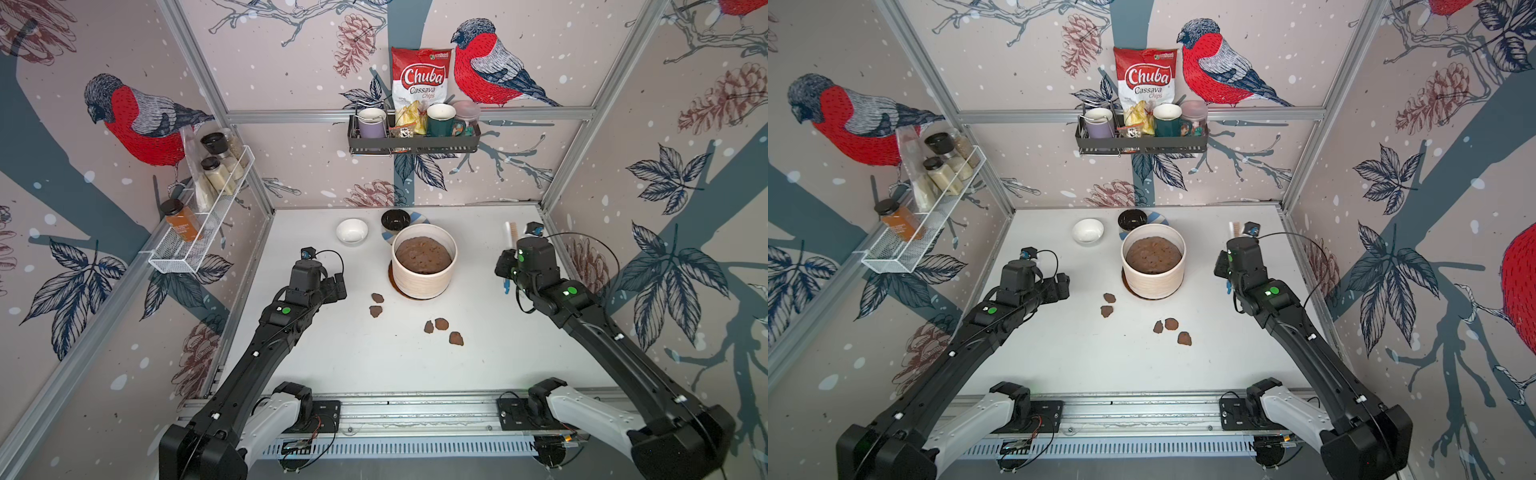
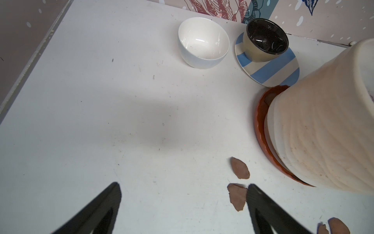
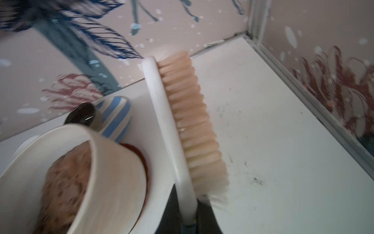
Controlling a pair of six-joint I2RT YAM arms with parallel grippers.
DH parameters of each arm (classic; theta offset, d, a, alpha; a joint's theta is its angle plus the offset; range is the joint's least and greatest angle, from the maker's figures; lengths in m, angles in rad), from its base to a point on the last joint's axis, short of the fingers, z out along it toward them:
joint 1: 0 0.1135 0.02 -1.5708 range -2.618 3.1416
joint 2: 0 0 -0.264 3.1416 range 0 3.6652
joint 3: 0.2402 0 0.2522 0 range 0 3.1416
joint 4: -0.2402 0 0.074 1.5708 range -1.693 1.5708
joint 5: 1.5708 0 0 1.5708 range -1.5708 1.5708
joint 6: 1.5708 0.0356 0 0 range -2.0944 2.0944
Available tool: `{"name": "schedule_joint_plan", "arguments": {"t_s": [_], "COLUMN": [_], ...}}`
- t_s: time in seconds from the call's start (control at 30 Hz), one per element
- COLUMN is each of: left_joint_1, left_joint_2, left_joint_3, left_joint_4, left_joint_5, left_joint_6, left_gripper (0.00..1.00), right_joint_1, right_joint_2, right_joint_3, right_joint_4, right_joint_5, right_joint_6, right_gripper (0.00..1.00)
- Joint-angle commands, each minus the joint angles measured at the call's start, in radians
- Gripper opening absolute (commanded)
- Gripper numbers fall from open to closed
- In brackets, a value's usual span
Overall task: Scrub the dried mud off the ceramic pot
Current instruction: Place the brush at the center of the board.
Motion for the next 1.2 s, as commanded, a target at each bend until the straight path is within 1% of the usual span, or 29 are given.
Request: {"name": "schedule_joint_plan", "arguments": {"t_s": [0.0, 0.07, 0.2, 0.3, 0.43, 0.67, 0.77, 0.83, 0.87, 0.97, 1.03, 1.1, 1.13, 1.17], "left_joint_1": [0.006, 0.006, 0.005, 0.006, 0.005, 0.006, 0.006, 0.006, 0.006, 0.006, 0.005, 0.005, 0.006, 0.006], "left_joint_2": [0.011, 0.017, 0.027, 0.033, 0.034, 0.043, 0.045, 0.045, 0.045, 0.046, 0.046, 0.046, 0.044, 0.042], "left_joint_3": [0.010, 0.012, 0.011, 0.015, 0.014, 0.015, 0.016, 0.015, 0.015, 0.016, 0.013, 0.007, 0.001, -0.006], "left_joint_4": [0.021, 0.017, 0.011, 0.012, 0.003, 0.003, 0.002, -0.001, -0.002, 0.000, 0.001, 0.014, 0.024, 0.041], "left_joint_5": [0.006, 0.012, 0.003, 0.019, 0.006, 0.010, 0.017, 0.012, 0.009, 0.016, 0.021, 0.032, 0.048, 0.068], "left_joint_6": [-0.004, -0.008, -0.019, -0.020, -0.026, -0.029, -0.030, -0.031, -0.033, -0.033, -0.033, -0.027, -0.013, 0.001], "left_gripper": [0.96, 0.96, 0.96, 0.96, 0.96, 0.96, 0.96, 0.96, 0.96, 0.96, 0.96, 0.96, 0.96, 0.96], "right_joint_1": [-0.099, -0.136, -0.135, -0.119, -0.102, -0.039, 0.036, 0.091, 0.108, 0.116, 0.112, 0.116, 0.117, 0.120], "right_joint_2": [0.037, 0.093, 0.243, 0.354, 0.455, 0.552, 0.576, 0.589, 0.594, 0.591, 0.569, 0.524, 0.498, 0.478], "right_joint_3": [-0.078, -0.095, -0.078, -0.079, -0.088, -0.103, -0.099, -0.088, -0.083, -0.084, -0.093, -0.108, -0.113, -0.116], "right_joint_4": [0.122, 0.132, 0.125, 0.136, 0.168, 0.218, 0.225, 0.222, 0.220, 0.220, 0.226, 0.238, 0.242, 0.240], "right_joint_5": [-0.139, -0.191, -0.210, -0.189, -0.175, -0.155, -0.117, -0.086, -0.081, -0.082, -0.086, -0.095, -0.093, -0.086], "right_joint_6": [0.228, 0.247, 0.209, 0.188, 0.172, 0.101, 0.053, 0.023, 0.014, 0.007, 0.004, 0.003, 0.002, 0.002], "right_gripper": [0.00, 0.00, 0.00, 0.00, 0.03, 0.03, 0.03, 0.06, 0.09, 0.27, 0.39, 0.49, 0.60, 0.66]}}
